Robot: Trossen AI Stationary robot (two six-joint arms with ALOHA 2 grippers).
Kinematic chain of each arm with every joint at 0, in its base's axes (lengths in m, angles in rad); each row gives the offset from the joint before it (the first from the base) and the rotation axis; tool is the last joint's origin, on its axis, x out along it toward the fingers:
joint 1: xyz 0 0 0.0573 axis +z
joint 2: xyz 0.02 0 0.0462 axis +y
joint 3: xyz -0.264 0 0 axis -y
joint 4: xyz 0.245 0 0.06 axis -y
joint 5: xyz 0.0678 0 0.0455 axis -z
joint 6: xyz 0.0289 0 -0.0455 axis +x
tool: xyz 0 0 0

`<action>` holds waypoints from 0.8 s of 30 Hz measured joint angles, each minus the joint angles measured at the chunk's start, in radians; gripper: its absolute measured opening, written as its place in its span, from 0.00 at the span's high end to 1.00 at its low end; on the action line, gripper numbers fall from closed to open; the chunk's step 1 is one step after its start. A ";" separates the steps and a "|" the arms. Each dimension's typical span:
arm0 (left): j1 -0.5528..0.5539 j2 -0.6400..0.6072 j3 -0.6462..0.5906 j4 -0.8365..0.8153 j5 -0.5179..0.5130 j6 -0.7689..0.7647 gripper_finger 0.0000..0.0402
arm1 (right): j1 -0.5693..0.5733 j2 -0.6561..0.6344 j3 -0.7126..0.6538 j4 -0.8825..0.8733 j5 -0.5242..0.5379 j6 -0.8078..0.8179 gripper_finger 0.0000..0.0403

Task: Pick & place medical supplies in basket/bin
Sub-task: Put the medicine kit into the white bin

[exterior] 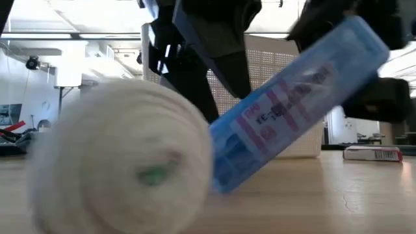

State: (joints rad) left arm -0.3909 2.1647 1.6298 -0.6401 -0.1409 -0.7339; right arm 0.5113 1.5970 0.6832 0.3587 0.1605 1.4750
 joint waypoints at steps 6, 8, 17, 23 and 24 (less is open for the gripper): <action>-0.001 0.001 0.003 0.007 -0.029 0.002 0.23 | -0.025 0.013 0.113 -0.210 0.030 -0.027 0.24; -0.001 0.001 0.000 0.011 -0.049 0.003 0.23 | -0.032 0.015 0.129 -0.252 0.042 -0.056 0.24; -0.023 -0.025 0.004 -0.014 -0.096 -0.009 0.23 | -0.040 -0.002 0.145 -0.304 0.098 -0.072 0.36; -0.076 -0.096 0.000 -0.143 -0.317 -0.108 0.23 | -0.038 -0.005 0.168 -0.375 0.084 -0.064 0.58; -0.088 -0.114 0.000 -0.168 -0.356 -0.136 0.23 | -0.036 -0.009 0.177 -0.383 0.080 -0.071 0.62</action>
State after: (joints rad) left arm -0.4787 2.0507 1.6299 -0.8077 -0.4966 -0.8700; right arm 0.4757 1.5884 0.8604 -0.0243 0.2403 1.4035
